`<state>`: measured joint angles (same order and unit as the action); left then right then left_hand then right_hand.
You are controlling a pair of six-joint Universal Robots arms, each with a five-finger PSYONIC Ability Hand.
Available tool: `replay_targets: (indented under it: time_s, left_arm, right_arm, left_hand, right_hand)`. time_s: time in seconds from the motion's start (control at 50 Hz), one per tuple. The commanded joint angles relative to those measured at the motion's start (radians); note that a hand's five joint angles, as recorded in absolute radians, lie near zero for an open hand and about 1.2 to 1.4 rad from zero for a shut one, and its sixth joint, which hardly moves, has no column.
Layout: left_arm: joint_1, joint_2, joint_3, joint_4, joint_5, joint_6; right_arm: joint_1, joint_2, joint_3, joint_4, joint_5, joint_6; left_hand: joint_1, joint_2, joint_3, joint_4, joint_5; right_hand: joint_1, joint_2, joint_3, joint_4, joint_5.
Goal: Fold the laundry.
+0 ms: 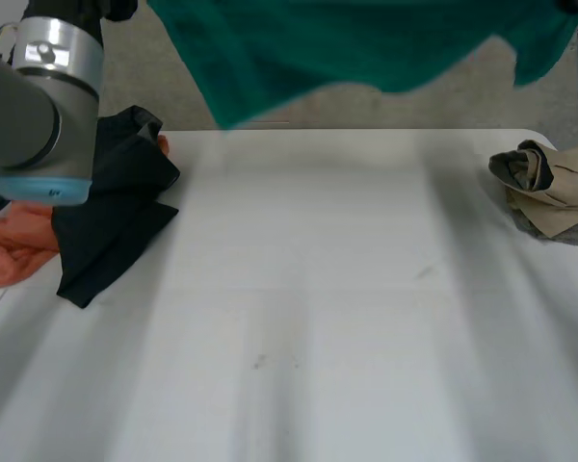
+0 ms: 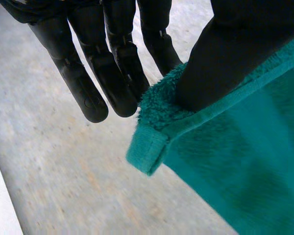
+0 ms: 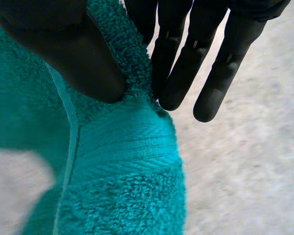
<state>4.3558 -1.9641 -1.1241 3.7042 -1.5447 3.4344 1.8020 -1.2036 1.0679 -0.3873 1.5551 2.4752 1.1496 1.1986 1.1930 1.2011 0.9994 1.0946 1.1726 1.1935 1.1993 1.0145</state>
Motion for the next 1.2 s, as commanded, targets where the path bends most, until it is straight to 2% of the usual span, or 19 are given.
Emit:
replay_targets:
  time_s: [0.02, 0.14, 0.26, 0.32, 0.36, 0.44, 0.48, 0.56, 0.64, 0.8, 0.94, 1.06, 1.08, 1.14, 1.2]
  left_arm:
    - [0.001, 0.025, -0.204, -0.133, 0.005, -0.001]
    - [-0.015, -0.045, -0.347, -0.191, 0.009, 0.0]
    - [-0.013, -0.076, -0.419, -0.198, 0.009, -0.006]
    - [-0.009, -0.072, -0.445, -0.198, 0.011, -0.004]
    - [-0.002, -0.056, -0.462, -0.198, 0.009, -0.004]
    - [-0.002, -0.015, -0.476, -0.198, 0.009, -0.006]
    - [-0.001, 0.002, -0.485, -0.198, 0.009, -0.007]
    - [-0.001, 0.053, -0.51, -0.198, 0.009, -0.007]
    - [-0.002, 0.074, -0.519, -0.198, 0.008, -0.009]
    - [-0.005, 0.083, -0.526, -0.198, 0.008, -0.032]
    - [-0.002, 0.074, -0.526, -0.198, 0.009, -0.034]
    - [0.001, 0.073, -0.526, -0.198, 0.009, -0.035]
    - [0.001, 0.073, -0.526, -0.198, 0.009, -0.035]
    - [0.001, 0.073, -0.528, -0.198, 0.008, -0.037]
    - [0.004, 0.074, -0.536, -0.198, 0.008, -0.037]
  right_arm:
    - [-0.015, 0.053, 0.053, 0.228, -0.116, -0.004]
    - [-0.015, 0.215, 0.116, 0.33, -0.207, -0.015]
    - [-0.015, 0.314, 0.182, 0.352, -0.208, -0.016]
    - [-0.029, 0.311, 0.221, 0.355, -0.207, -0.007]
    - [-0.058, 0.299, 0.251, 0.354, -0.205, 0.002]
    - [-0.104, 0.234, 0.314, 0.352, -0.204, 0.028]
    - [-0.127, 0.193, 0.339, 0.355, -0.204, 0.066]
    - [-0.202, 0.089, 0.421, 0.366, -0.204, 0.239]
    - [-0.239, 0.05, 0.493, 0.413, -0.217, 0.309]
    - [-0.251, 0.035, 0.622, 0.426, -0.227, 0.269]
    - [-0.245, 0.058, 0.656, 0.318, -0.28, 0.255]
    - [-0.24, 0.134, 0.633, 0.232, -0.282, 0.254]
    - [-0.237, 0.144, 0.621, 0.216, -0.28, 0.254]
    - [-0.236, 0.171, 0.601, 0.196, -0.277, 0.252]
    - [-0.237, 0.182, 0.586, 0.202, -0.274, 0.249]
  left_hand:
    - [0.247, 0.198, 0.203, 0.195, 0.222]
    - [0.247, 0.198, 0.203, 0.195, 0.222]
    - [0.247, 0.198, 0.203, 0.195, 0.222]
    - [0.247, 0.198, 0.203, 0.195, 0.222]
    - [0.247, 0.198, 0.203, 0.195, 0.222]
    - [0.247, 0.198, 0.203, 0.195, 0.222]
    - [0.247, 0.198, 0.203, 0.195, 0.222]
    - [0.247, 0.198, 0.203, 0.195, 0.222]
    - [0.247, 0.198, 0.203, 0.195, 0.222]
    - [0.247, 0.198, 0.203, 0.195, 0.222]
    - [0.247, 0.198, 0.203, 0.195, 0.222]
    - [0.247, 0.198, 0.203, 0.195, 0.222]
    - [0.247, 0.198, 0.203, 0.195, 0.222]
    - [0.247, 0.198, 0.203, 0.195, 0.222]
    - [0.247, 0.198, 0.203, 0.195, 0.222]
  right_hand:
    - [0.302, 0.224, 0.203, 0.197, 0.207]
    - [0.302, 0.224, 0.203, 0.197, 0.207]
    - [0.302, 0.224, 0.203, 0.197, 0.207]
    - [-0.285, -0.363, -0.384, -0.39, -0.38]
    - [-0.766, -0.844, -0.865, -0.871, -0.861]
    - [-0.789, -0.867, -0.888, -0.894, -0.884]
    - [-0.786, -0.864, -0.885, -0.891, -0.881]
    - [-0.734, -0.812, -0.833, -0.839, -0.828]
    - [-0.663, -0.741, -0.762, -0.768, -0.758]
    - [-0.666, -0.744, -0.765, -0.771, -0.761]
    - [-0.587, -0.665, -0.686, -0.692, -0.681]
    - [-0.376, -0.454, -0.475, -0.481, -0.47]
    - [-0.175, -0.253, -0.274, -0.28, -0.269]
    - [0.236, 0.158, 0.137, 0.132, 0.142]
    - [0.302, 0.224, 0.203, 0.197, 0.207]
